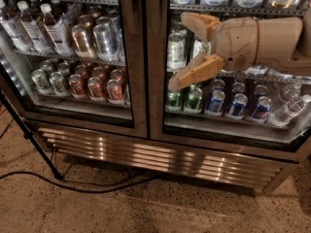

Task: Open right fridge door

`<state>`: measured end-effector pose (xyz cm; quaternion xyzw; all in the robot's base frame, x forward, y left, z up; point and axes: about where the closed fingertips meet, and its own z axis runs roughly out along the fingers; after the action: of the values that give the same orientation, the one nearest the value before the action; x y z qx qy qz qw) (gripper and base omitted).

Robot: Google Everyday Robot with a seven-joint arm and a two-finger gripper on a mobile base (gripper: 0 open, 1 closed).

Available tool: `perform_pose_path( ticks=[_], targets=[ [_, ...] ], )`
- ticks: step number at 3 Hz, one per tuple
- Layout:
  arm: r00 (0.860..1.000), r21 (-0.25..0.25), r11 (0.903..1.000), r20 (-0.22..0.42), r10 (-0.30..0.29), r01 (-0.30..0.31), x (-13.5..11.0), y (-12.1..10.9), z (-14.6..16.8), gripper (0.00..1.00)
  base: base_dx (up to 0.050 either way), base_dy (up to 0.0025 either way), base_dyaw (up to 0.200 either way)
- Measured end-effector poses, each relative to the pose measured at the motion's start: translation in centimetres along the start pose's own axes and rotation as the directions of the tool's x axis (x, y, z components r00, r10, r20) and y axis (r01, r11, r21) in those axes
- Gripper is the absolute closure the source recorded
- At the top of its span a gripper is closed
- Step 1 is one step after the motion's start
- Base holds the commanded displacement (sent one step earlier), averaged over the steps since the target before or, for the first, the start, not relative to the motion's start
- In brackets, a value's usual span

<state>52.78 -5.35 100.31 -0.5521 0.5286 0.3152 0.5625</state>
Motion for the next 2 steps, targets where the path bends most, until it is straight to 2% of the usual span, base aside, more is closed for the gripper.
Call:
perform_pose_path(
  ticks=[2],
  targets=[
    [0.998, -0.008, 0.9990, 0.054, 0.044, -0.044, 2.39, 0.38, 2.24, 0.00, 0.000, 0.00000, 0.000]
  ],
)
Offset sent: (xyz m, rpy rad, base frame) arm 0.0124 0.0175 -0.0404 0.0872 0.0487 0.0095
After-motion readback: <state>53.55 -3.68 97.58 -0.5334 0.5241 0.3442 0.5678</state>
